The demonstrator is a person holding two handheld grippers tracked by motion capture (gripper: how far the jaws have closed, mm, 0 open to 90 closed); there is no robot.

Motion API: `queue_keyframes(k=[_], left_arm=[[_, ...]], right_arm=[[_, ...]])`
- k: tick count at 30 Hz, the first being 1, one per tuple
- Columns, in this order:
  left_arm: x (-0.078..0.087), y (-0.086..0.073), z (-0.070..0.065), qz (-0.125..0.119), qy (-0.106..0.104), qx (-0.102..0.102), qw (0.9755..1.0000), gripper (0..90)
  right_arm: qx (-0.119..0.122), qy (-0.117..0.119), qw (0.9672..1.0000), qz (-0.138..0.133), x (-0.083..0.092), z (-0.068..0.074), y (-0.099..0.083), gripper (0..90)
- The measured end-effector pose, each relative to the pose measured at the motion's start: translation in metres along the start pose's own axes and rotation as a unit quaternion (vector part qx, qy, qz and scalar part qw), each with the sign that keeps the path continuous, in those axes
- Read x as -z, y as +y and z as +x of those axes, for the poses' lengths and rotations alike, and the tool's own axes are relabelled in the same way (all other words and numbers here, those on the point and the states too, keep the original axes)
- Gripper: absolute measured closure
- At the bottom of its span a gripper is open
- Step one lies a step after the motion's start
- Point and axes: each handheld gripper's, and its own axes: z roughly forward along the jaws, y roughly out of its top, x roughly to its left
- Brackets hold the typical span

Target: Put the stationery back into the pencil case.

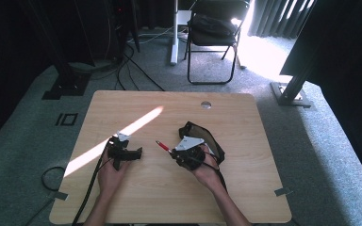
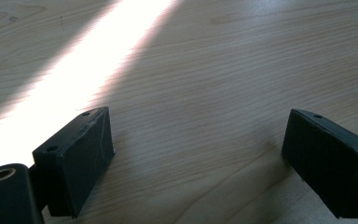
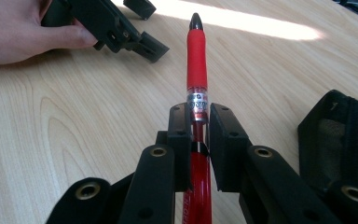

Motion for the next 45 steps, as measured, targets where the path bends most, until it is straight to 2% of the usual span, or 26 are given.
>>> queue_keyframes(k=[45], left_arm=[[0.0,0.0,0.0,0.0,0.0,0.0,1.0,8.9]], right_arm=[[-0.025,-0.035,0.9984,-0.038,0.033,-0.021,0.0,79.8]])
